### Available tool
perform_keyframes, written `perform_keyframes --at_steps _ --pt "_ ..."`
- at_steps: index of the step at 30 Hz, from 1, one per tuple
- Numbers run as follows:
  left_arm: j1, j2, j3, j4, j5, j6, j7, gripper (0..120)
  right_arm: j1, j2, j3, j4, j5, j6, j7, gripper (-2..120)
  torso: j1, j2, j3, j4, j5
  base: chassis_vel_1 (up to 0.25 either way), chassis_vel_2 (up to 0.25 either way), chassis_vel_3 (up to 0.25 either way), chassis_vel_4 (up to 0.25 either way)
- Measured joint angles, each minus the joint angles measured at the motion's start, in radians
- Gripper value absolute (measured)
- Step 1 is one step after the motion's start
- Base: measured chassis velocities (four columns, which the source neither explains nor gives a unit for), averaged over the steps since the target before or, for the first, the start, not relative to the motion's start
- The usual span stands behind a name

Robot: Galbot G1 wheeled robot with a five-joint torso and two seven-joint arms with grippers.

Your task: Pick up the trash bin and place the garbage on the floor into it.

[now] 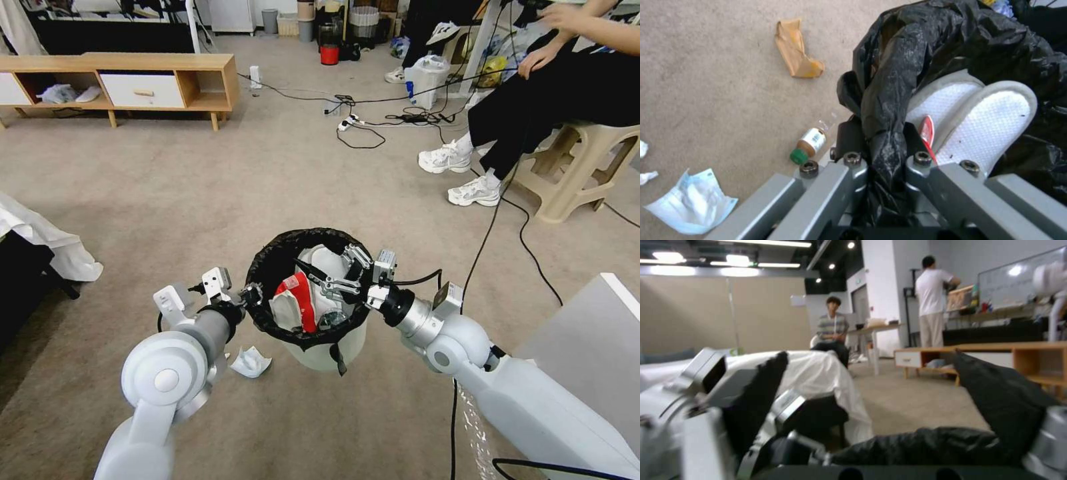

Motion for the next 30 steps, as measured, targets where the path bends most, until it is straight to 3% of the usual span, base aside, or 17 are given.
perform_keyframes --at_steps 2,4,6,18,30 --pt "0.0 0.0 -0.002 0.0 0.014 -0.003 0.005 4 0.001 0.004 0.013 0.006 0.0 0.0 0.012 98 0.0 0.0 0.0 -0.0001 0.0 0.0 0.0 0.0 0.0" --pt "0.0 -0.002 -0.016 0.002 0.093 -0.018 0.049 4 0.011 0.019 0.107 0.032 0.012 -0.001 0.049 100 0.0 0.0 0.0 0.0001 0.0 0.0 0.0 0.0 0.0" --pt "0.0 -0.003 -0.019 0.0 0.1 -0.019 0.055 4 0.013 0.021 0.132 0.037 0.017 -0.004 0.052 100 0.0 0.0 0.0 0.0001 0.0 0.0 0.0 0.0 0.0" --pt "-0.003 -0.002 -0.067 -0.007 0.069 -0.018 0.052 4 0.018 0.037 0.349 0.044 0.062 -0.026 0.066 100 0.0 0.0 0.0 0.0 0.0 0.0 0.0 0.0 0.0" --pt "-0.003 0.022 -0.123 -0.021 0.038 -0.018 0.039 4 -0.015 0.065 0.402 -0.087 0.03 -0.027 0.084 100 0.0 0.0 0.0 0.0 0.0001 0.0 0.0 0.0 0.0"
